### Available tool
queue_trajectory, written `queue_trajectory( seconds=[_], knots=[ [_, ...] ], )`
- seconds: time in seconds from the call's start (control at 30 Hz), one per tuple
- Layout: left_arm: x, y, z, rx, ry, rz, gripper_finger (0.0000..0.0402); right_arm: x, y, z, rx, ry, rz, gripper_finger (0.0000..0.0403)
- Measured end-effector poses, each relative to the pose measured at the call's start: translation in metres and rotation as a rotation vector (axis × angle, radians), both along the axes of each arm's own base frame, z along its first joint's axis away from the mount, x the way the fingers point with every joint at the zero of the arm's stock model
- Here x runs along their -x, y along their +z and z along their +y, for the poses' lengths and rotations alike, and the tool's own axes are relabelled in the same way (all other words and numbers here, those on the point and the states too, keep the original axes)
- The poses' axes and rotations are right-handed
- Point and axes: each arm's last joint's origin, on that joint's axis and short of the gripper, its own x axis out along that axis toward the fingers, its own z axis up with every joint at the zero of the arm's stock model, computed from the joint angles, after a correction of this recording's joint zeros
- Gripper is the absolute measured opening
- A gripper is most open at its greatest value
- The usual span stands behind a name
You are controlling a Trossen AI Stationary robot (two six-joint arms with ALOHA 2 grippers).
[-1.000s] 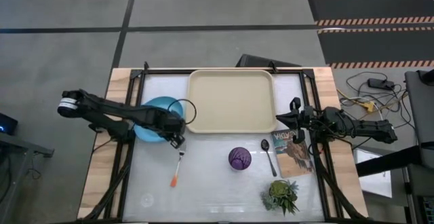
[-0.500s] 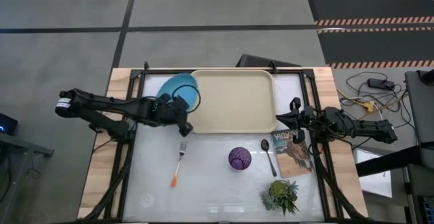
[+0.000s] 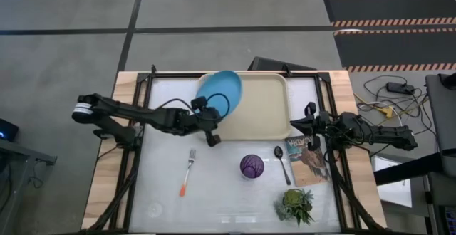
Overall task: Pick and place plate/cup/fork/spoon on tray
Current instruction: Put the blue plate on the left of the tray
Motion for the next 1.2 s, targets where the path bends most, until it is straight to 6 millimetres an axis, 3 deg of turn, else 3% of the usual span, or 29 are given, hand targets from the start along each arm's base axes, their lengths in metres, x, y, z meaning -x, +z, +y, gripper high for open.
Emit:
queue_trajectory(
  seconds=[0.27,0.57,1.2],
  knots=[
    [-0.024,-0.025,0.01,-0.089,-0.044,0.061,0.0,0.0,0.0,0.0,0.0,0.0,0.0,0.0009],
    [-0.03,-0.045,0.024,-0.065,-0.03,0.123,0.0,0.0,0.0,0.0,0.0,0.0,0.0,0.0009],
    [-0.036,-0.081,0.025,-0.01,0.017,0.163,0.0,0.0,0.0,0.0,0.0,0.0,0.0,0.0009]
  ],
)
